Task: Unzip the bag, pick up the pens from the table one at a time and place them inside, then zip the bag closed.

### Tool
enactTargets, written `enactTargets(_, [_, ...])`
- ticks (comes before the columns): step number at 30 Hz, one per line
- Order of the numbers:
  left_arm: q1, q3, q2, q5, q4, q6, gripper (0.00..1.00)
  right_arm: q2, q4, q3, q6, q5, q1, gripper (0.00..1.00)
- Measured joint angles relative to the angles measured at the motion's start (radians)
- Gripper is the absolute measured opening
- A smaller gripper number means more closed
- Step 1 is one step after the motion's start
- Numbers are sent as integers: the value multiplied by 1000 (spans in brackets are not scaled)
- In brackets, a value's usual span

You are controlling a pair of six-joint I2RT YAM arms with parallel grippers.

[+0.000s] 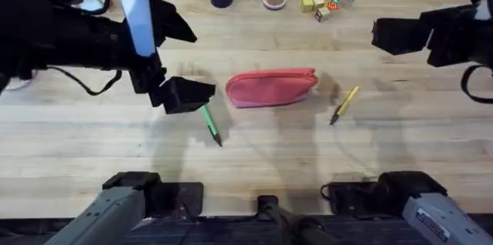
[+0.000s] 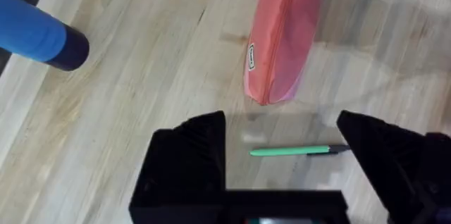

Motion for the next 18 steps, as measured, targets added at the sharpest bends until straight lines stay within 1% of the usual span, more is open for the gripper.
enactTargets(8, [0,0,44,6,6,10,993,0,0,0,0,0,0,996])
enactTargets(11, [0,0,65,10,30,11,993,0,0,0,0,0,0,996])
enactTargets(18, [0,0,150,29,35,13,993,0,0,0,0,0,0,996])
